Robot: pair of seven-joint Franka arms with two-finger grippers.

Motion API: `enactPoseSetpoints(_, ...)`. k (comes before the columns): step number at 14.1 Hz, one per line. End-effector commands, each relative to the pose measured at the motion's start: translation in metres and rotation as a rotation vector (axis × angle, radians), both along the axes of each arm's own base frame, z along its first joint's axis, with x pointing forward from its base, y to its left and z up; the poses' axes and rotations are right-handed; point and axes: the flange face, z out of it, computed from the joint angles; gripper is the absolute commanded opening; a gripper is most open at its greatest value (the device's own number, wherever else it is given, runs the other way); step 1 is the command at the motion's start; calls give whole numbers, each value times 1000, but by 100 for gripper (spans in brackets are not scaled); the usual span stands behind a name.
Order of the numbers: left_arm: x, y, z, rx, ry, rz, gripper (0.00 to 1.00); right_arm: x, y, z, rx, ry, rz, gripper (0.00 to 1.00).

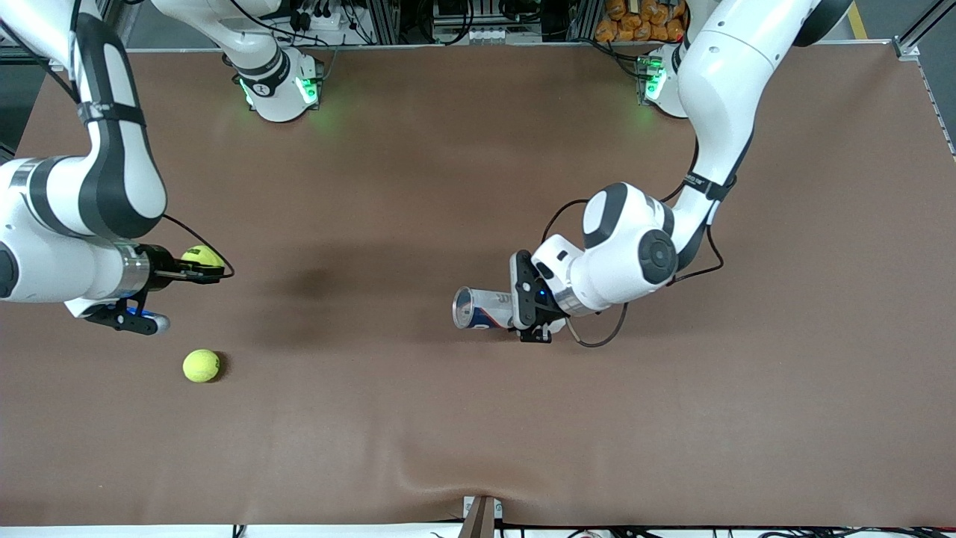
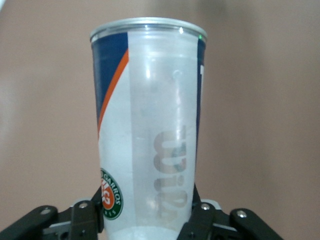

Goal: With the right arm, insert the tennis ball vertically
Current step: 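Lift the can upright with the left gripper toward the table middle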

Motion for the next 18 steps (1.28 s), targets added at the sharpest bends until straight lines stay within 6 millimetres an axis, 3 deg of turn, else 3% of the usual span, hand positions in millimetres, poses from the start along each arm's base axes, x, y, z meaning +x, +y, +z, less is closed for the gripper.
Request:
enactPoseSetpoints(1, 1, -2, 9, -118, 14, -1, 60, -1, 22, 23, 18, -7, -72, 43)
enactPoseSetpoints(5, 12, 9, 11, -331, 19, 32, 61, -2, 45, 34, 30, -9, -123, 44)
enactPoseSetpoints(9, 8, 8, -3, -548, -56, -25, 62, -7, 102, 52, -16, -20, -199, 44)
enactPoseSetpoints(12, 4, 3, -51, -682, -10, -11, 62, -10, 130, 62, -36, -33, -241, 45)
enactPoseSetpoints(15, -18, -25, -100, -834, 25, 29, 62, -13, 156, 67, -47, -43, -265, 46)
enactPoseSetpoints(18, -44, -54, -131, -882, 96, 35, 63, -17, 172, 70, -52, -49, -277, 46)
